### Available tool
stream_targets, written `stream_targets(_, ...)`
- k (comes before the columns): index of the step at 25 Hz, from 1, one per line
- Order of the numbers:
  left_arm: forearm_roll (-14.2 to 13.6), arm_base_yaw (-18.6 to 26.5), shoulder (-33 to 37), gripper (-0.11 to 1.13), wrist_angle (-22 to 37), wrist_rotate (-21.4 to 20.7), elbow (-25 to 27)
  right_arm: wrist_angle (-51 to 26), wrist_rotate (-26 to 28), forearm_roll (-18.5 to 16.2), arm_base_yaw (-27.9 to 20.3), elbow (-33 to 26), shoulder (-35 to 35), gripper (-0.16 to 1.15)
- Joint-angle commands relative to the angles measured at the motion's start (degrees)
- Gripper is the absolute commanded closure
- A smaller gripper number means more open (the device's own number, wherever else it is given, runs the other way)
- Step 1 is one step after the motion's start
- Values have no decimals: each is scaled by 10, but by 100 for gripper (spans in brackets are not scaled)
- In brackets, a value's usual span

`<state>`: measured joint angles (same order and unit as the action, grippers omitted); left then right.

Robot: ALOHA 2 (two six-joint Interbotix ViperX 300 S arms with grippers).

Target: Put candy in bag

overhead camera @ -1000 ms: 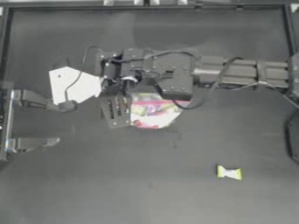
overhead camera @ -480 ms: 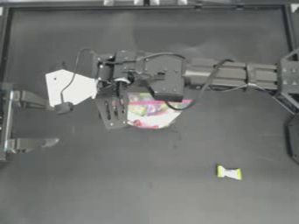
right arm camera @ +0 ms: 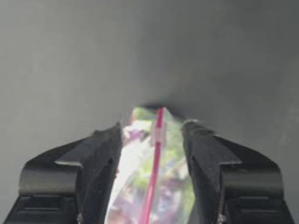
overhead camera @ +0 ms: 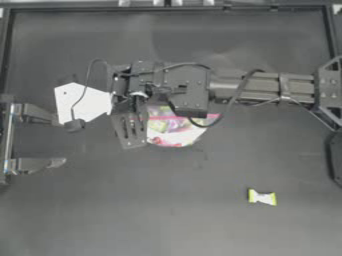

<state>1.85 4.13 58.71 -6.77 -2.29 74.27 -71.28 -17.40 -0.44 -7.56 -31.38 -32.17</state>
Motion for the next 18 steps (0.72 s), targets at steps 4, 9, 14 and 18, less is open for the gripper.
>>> stream_targets(4, 0, 1, -3, 2, -3, 0, -6, 4, 0, -1, -1, -4, 14, 17)
stream_targets(9, 1, 1, -3, 2, -3, 0, -6, 4, 1, -1, -1, -4, 13, 19)
stream_targets(14, 0, 1, -3, 2, -3, 0, -6, 4, 1, 1, -1, -3, 9, 25)
stream_targets(18, 1, 1, -3, 2, -4, 0, -6, 4, 0, 2, -1, -3, 9, 28)
